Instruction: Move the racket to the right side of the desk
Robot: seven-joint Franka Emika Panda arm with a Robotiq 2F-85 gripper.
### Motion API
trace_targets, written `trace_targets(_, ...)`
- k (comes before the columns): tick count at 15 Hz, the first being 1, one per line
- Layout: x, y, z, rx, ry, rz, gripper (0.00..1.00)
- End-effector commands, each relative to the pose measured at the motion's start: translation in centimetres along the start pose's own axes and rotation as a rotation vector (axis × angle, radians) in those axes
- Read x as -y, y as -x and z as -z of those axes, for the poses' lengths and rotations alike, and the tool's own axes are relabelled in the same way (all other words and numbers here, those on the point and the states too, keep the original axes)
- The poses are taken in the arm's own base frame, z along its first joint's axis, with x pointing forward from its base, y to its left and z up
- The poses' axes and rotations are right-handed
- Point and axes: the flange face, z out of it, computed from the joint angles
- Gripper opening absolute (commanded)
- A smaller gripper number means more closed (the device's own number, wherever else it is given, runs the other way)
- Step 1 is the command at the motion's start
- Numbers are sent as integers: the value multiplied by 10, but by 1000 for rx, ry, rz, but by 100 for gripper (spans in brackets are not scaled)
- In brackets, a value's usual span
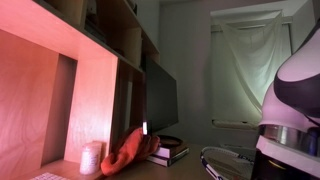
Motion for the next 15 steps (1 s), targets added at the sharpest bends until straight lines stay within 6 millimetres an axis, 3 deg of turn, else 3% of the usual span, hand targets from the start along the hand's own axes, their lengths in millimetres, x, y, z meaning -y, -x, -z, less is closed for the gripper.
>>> trace_targets(1, -14, 15, 14, -71, 18, -1, 11)
trace_targets(4, -9, 24, 19, -100, -27, -11, 11)
trace_targets(7, 9, 35, 24, -97, -121, 3, 11)
trace_targets(11, 47, 56, 48, -112, -285, 38, 11)
trace_targets(15, 65, 60, 57, -88, -338, 83, 11)
